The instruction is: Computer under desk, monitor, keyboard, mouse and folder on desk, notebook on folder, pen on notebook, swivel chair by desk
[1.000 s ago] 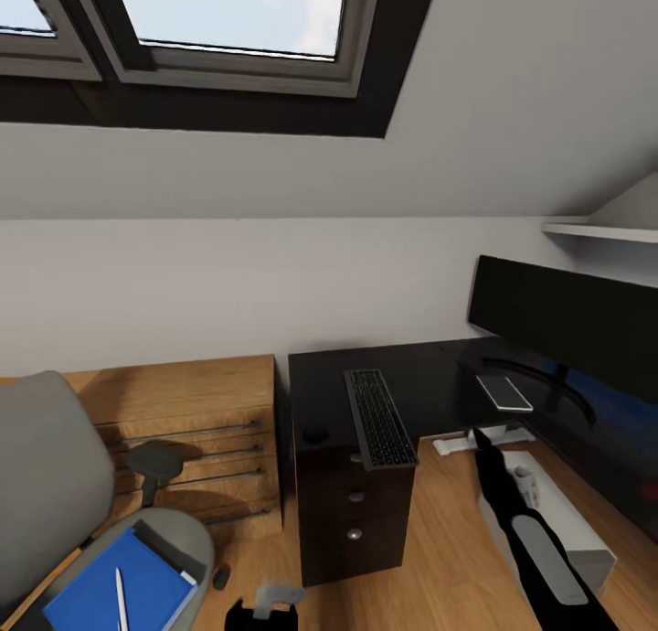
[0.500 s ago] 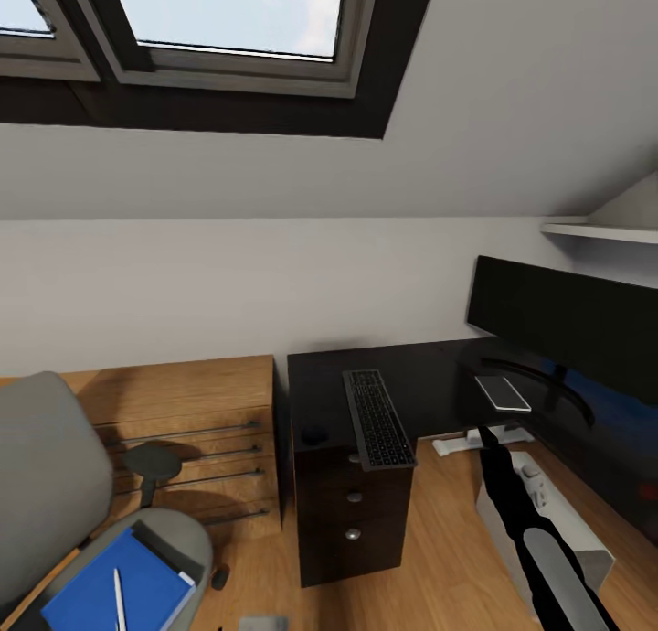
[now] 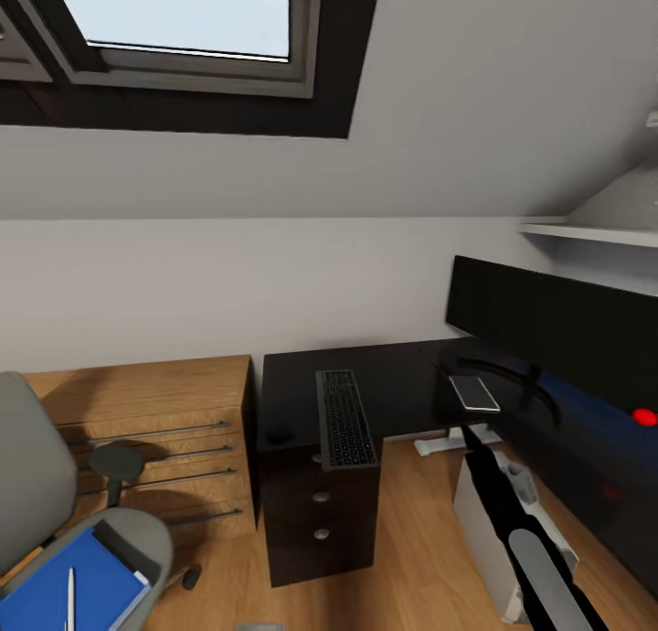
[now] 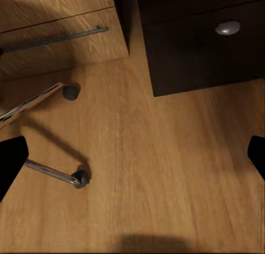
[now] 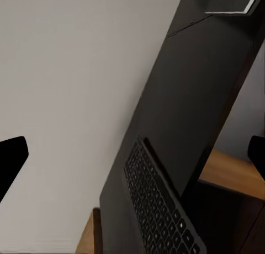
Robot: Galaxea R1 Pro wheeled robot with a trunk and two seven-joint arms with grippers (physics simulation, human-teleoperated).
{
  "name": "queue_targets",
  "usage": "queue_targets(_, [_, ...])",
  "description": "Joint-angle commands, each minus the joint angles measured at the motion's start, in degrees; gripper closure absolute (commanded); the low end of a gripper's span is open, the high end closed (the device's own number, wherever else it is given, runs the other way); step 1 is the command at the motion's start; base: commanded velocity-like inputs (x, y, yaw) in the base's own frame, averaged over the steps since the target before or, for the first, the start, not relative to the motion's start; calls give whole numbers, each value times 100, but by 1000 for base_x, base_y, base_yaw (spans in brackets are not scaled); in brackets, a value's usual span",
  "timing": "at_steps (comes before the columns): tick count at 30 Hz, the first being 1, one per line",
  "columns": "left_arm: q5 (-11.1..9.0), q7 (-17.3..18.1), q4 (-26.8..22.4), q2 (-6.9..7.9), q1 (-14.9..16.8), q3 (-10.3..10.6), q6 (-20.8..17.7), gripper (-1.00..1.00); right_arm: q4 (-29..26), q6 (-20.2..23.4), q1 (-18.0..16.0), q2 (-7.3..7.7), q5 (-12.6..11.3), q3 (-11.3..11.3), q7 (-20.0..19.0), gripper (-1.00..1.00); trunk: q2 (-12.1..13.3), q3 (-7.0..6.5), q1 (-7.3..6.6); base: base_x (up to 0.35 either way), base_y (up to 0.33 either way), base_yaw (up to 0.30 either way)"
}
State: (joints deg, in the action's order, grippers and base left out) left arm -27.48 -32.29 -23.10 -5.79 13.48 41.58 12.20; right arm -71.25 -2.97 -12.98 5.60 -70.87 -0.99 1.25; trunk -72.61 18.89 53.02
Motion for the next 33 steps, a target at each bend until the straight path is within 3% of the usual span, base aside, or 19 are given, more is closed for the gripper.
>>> queue_targets(1, [-61, -32, 4, 1, 7, 45, 36, -100, -3, -28, -3, 2, -21, 21, 25, -100, -4, 7, 0, 0, -339, 0])
queue_targets(12, [-64, -32, 95, -1, 9, 34, 36, -100, -5, -29, -4, -6, 115, 60, 68, -100, -4, 7, 0, 0, -318, 0])
queue_targets(17, [-70, -32, 119, -1, 12, 28, 36, -100, -13, -29, -5, -23, 113, 122, 73, -100, -4, 7, 0, 0, -39, 0])
queue_targets(25, [-73, -32, 122, -8, 7, 33, 44, -100, -12, -30, -5, -201, 130, 176, 129, -100, -4, 7, 0, 0, -7, 1])
queue_targets(33, [-73, -32, 121, -11, 10, 35, 45, -100, -11, -30, -4, -265, 120, 194, 558, -100, 76, -29, -44, 0, -1, 190])
